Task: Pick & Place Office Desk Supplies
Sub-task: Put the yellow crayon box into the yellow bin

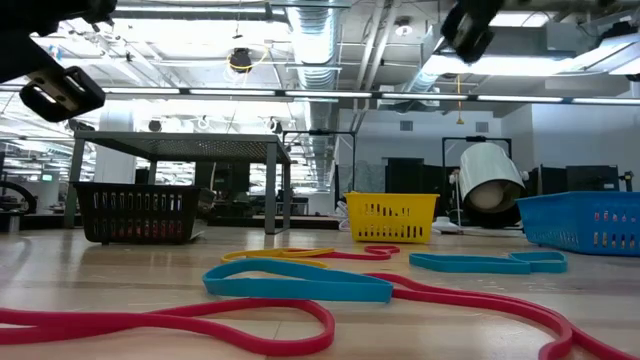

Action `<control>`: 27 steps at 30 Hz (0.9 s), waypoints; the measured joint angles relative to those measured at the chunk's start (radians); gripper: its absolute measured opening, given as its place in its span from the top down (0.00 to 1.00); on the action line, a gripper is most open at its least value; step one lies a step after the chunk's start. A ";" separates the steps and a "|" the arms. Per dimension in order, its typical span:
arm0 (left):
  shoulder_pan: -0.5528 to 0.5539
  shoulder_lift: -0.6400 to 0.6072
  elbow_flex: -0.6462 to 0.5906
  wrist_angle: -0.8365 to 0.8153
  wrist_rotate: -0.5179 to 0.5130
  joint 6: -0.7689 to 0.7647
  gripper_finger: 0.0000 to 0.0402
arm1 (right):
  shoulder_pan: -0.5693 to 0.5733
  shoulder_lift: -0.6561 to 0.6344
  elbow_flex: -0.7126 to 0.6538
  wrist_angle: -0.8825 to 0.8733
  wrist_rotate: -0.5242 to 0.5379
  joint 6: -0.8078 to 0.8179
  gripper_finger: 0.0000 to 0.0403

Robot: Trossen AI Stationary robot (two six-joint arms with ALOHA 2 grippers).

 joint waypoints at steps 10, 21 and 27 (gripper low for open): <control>0.015 0.000 0.000 0.066 -0.060 0.018 1.00 | -0.110 0.156 0.000 0.206 -0.152 0.101 0.50; 0.057 0.000 0.000 0.089 -0.086 0.036 1.00 | -0.112 0.087 0.000 0.153 -0.167 0.088 0.56; 0.058 0.002 0.000 0.052 0.046 -0.011 1.00 | -0.113 0.092 -0.001 0.140 -0.172 0.076 0.60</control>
